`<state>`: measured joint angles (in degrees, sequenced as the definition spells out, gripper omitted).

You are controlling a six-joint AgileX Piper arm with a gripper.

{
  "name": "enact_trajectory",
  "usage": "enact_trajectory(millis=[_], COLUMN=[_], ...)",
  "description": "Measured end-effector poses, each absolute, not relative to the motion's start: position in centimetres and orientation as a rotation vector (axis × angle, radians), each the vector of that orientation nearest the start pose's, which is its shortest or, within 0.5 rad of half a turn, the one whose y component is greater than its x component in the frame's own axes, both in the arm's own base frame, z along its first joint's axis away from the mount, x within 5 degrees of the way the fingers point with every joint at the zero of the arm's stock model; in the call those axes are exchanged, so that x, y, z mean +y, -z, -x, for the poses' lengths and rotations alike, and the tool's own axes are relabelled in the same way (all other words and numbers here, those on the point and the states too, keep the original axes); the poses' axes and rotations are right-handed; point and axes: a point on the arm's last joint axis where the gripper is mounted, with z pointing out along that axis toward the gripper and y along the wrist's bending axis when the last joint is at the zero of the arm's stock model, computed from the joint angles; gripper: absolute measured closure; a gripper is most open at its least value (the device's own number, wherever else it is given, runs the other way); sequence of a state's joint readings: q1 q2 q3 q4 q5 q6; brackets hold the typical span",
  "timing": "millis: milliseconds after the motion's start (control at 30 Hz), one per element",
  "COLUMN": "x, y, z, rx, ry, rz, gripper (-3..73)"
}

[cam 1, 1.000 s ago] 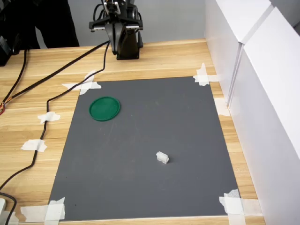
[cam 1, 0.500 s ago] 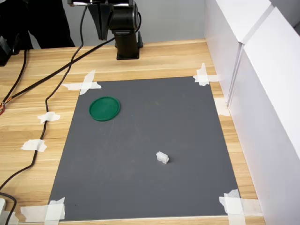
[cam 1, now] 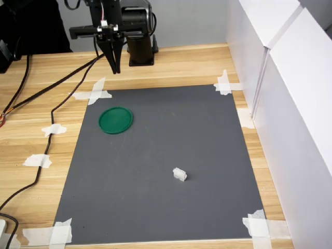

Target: Grasp a white terminal and put it on the green lid.

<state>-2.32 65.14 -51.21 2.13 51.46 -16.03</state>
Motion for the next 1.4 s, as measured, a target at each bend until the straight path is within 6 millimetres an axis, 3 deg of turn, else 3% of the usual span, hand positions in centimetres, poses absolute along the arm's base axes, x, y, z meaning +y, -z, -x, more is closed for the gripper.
enact_trajectory(millis=[200, 333, 467, 700, 833, 967, 1200, 1400], x=[-0.6, -0.3, -0.2, -0.2, -0.3, 0.5, 6.0, 8.5], y=[-29.4, -29.3, -29.1, -27.9, -27.4, -28.0, -29.2, -27.2], z=[-23.7, -25.3, -26.7, -27.9, -28.6, -30.1, -35.4, -39.2], rx=[2.668, 2.725, 2.739, 2.778, 2.765, 2.712, 2.671, 2.701], ry=[0.047, -0.022, -0.048, -0.059, -0.056, -0.039, -0.080, -0.121], rz=[0.312, 0.323, 0.355, 0.368, 0.350, 0.359, 0.407, 0.385], gripper=[69.5, 63.1, 49.4, 16.0, 5.2, 2.6, 2.2, 2.2])
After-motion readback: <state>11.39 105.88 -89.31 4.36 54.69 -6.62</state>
